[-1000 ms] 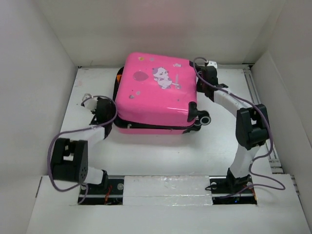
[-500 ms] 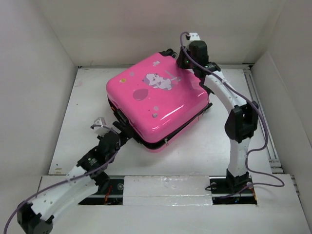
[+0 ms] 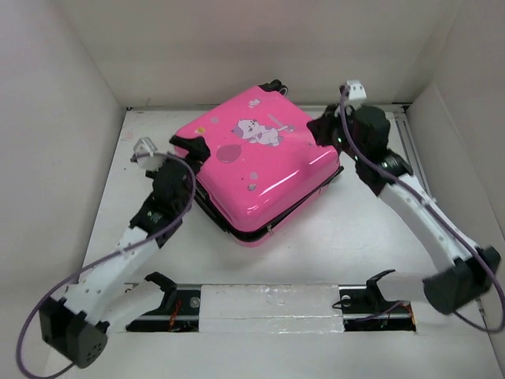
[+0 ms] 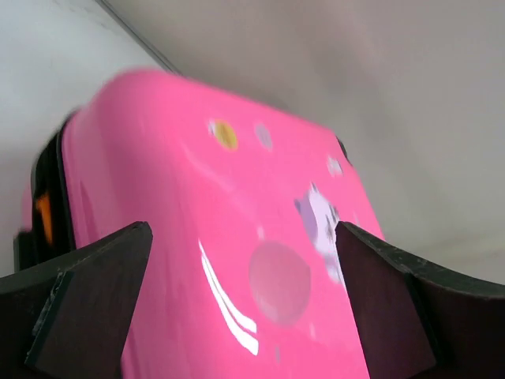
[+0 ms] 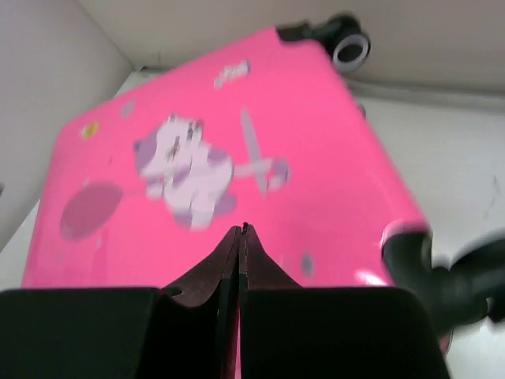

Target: Pack the luggage

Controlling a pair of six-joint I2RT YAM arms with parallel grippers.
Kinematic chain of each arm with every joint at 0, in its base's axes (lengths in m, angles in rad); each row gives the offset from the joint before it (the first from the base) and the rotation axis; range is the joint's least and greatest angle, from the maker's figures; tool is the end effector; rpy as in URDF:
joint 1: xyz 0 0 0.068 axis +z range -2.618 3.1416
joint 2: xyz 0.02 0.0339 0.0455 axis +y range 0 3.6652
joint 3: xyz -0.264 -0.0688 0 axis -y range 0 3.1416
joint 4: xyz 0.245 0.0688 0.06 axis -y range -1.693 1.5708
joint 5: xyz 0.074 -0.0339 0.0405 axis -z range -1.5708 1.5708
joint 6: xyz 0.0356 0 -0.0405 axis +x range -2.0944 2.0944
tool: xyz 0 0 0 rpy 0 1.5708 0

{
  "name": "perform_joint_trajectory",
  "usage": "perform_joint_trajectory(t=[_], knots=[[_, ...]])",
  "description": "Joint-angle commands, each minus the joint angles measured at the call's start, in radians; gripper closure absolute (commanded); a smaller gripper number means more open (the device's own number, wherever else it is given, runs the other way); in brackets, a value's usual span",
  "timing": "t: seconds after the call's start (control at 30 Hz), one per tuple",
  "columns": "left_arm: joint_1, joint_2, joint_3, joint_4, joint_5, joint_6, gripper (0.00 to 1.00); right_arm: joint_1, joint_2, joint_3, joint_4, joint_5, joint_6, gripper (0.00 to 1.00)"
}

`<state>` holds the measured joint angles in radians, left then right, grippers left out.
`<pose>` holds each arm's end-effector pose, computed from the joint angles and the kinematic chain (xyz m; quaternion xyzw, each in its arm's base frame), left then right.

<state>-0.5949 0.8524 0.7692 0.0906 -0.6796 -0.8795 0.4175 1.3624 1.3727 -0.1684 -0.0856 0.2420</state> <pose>0.1758 -0.0919 0.3524 -0.3284 0.6239 -0.2760 0.6532 0.2893 0.1317 0.4171 -0.0943 0.7547 0.2408 0.6030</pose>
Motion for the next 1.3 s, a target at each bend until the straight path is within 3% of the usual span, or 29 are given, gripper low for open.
perform_joint_trajectory(t=[0.0, 0.07, 0.2, 0.23, 0.43, 0.6, 0.73, 0.87, 1.2, 1.27], knots=[[0.234, 0.129, 0.062, 0.159, 0.194, 0.030, 0.00, 0.029, -0.226, -0.258, 0.128, 0.105, 0.080, 1.00], [0.417, 0.250, 0.087, 0.214, 0.384, 0.001, 0.00, 0.029, -0.314, -0.377, 0.159, 0.199, 0.123, 1.00], [0.611, 0.493, 0.208, 0.229, 0.534, -0.041, 0.02, 0.018, -0.427, -0.605, 0.149, 0.294, 0.193, 1.00], [0.662, 0.593, 0.270, 0.209, 0.648, -0.058, 0.06, 0.007, -0.440, -0.656, 0.129, 0.322, 0.224, 1.00], [0.647, 0.865, 0.527, 0.103, 0.816, 0.062, 0.10, -0.014, -0.433, -0.768, 0.194, 0.304, 0.267, 1.00], [0.629, 0.887, 0.429, 0.182, 0.868, 0.041, 0.10, -0.005, -0.200, -0.690, 0.324, 0.184, 0.241, 1.00], [0.618, 0.813, 0.204, 0.333, 0.911, -0.021, 0.14, -0.019, 0.015, -0.523, 0.409, 0.064, 0.178, 1.00], [0.578, 0.667, -0.026, 0.431, 0.836, -0.035, 0.16, -0.069, 0.205, -0.305, 0.409, -0.058, 0.158, 1.00], [0.515, 0.191, -0.422, 0.431, 0.802, -0.068, 0.17, -0.221, 0.389, -0.015, 0.285, -0.233, 0.158, 1.00], [0.515, 0.049, -0.423, 0.303, 0.749, -0.053, 0.17, -0.241, 0.398, 0.002, 0.262, -0.288, 0.158, 0.97]])
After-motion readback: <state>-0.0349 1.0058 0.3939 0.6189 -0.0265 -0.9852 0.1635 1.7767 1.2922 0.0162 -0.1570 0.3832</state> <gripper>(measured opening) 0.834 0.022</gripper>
